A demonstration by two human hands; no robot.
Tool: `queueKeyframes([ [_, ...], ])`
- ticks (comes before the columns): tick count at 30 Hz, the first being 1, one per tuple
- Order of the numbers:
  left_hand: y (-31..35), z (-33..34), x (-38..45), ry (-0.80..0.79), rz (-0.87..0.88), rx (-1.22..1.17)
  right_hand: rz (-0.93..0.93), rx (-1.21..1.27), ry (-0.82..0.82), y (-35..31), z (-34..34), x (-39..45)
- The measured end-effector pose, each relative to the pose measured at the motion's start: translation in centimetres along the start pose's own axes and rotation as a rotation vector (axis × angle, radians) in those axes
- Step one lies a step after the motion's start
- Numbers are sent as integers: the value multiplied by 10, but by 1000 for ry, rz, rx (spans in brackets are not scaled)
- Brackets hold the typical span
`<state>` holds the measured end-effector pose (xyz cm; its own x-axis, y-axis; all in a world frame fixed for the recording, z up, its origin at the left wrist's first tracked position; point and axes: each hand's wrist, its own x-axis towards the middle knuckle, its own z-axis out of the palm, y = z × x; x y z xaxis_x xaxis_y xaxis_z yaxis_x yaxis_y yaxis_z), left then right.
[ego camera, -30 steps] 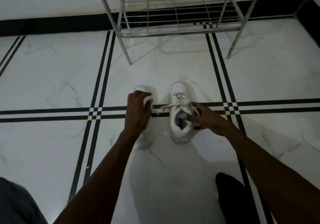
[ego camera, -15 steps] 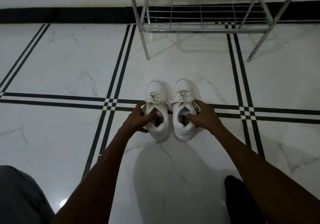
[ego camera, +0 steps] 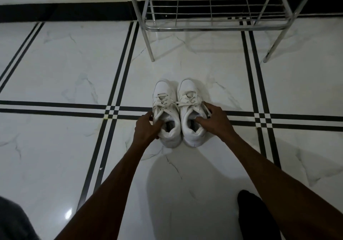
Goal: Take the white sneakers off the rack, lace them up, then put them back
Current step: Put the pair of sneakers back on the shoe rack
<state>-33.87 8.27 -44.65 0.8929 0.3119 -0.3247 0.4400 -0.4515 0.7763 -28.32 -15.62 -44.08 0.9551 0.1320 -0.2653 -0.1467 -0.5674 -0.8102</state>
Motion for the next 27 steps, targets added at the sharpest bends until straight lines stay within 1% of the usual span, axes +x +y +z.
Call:
queueKeyframes([
  [4, 13, -1, -6, 32, 59, 30, 17, 54, 13, -8, -11, 1],
  [6, 26, -8, -12, 34, 61, 30, 32, 81, 12, -19, -20, -4],
  [10, 72, -29, -34, 20, 94, 20, 50, 146, 18, -56, -51, -30],
  [15, 163, -68, -66, -26, 109, 21, 28, 180, 54, -130, -125, -67],
  [19, 251, -98, -90, -22, 49, 0, 73, 183, 77, -196, -195, -86],
  [21, 298, -114, -102, -29, 47, -9, 82, 196, 80, -228, -232, -92],
  [27, 402, -141, -107, -9, 36, -6, 68, 200, 71, -299, -313, -84],
])
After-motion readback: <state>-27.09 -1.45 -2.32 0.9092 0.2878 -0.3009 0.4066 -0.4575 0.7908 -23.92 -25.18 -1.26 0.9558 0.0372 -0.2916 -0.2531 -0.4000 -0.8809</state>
